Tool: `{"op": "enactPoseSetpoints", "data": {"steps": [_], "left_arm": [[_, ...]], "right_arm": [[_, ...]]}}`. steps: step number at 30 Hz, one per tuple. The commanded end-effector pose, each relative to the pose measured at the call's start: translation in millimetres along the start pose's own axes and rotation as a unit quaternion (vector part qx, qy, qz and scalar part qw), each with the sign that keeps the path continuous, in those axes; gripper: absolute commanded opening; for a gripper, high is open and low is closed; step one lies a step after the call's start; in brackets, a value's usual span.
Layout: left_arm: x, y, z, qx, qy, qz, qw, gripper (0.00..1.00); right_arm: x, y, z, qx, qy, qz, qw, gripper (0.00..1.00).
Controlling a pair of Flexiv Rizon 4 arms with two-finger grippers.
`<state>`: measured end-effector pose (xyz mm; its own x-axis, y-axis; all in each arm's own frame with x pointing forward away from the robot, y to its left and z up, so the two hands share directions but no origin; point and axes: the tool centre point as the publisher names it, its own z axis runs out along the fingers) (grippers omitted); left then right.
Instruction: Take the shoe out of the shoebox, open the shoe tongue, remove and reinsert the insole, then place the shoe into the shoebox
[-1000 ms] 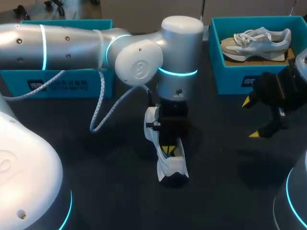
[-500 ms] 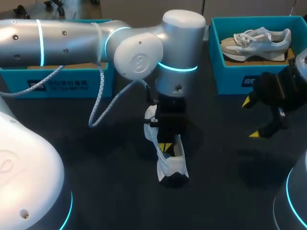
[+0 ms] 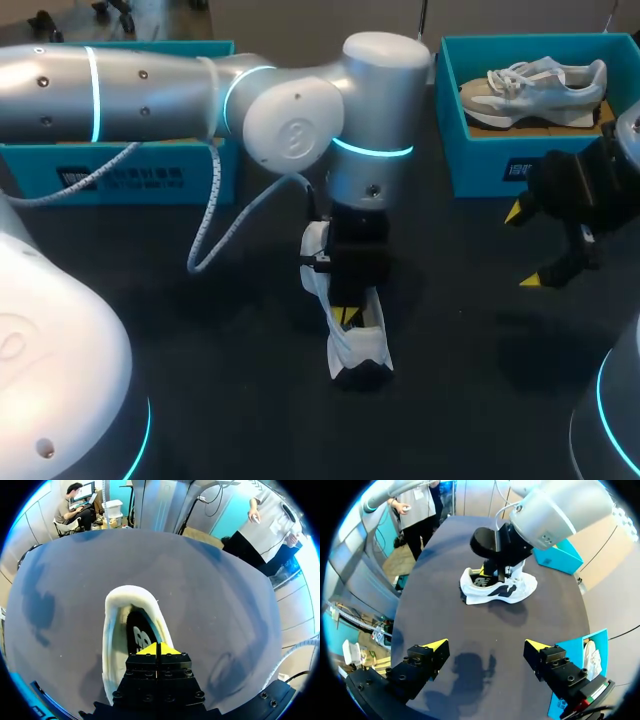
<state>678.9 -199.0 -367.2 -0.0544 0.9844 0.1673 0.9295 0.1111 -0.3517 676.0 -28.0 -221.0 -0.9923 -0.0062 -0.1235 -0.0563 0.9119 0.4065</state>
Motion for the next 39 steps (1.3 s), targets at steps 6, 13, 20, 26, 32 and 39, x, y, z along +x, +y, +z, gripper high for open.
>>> {"op": "enactPoseSetpoints", "data": {"steps": [6,13,20,26,32,39], "left_arm": [[-13.6,0,22,0.003,-0.009,-0.004,1.000,0.00],[-17.0,1,33,-0.001,-0.023,-0.017,1.000,0.00],[-17.8,4,36,-0.005,-0.042,-0.030,0.999,0.00],[-7.7,4,6,-0.010,-0.041,-0.024,0.999,0.00],[-4.0,2,-1,-0.015,-0.014,-0.013,1.000,0.00],[-4.4,0,16,-0.009,0.011,-0.009,1.000,0.00]], "right_arm": [[0.4,0.1,2,0.001,-0.001,0.000,1.000,1.00],[0.4,0.1,2,0.001,-0.001,0.000,1.000,1.00],[0.4,0.1,2,0.001,-0.001,0.000,1.000,1.00],[0.4,0.1,2,0.001,-0.001,0.000,1.000,1.00],[0.4,0.1,2,0.001,-0.001,0.000,1.000,1.00],[0.4,0.1,2,0.001,-0.001,0.000,1.000,1.00]]}}
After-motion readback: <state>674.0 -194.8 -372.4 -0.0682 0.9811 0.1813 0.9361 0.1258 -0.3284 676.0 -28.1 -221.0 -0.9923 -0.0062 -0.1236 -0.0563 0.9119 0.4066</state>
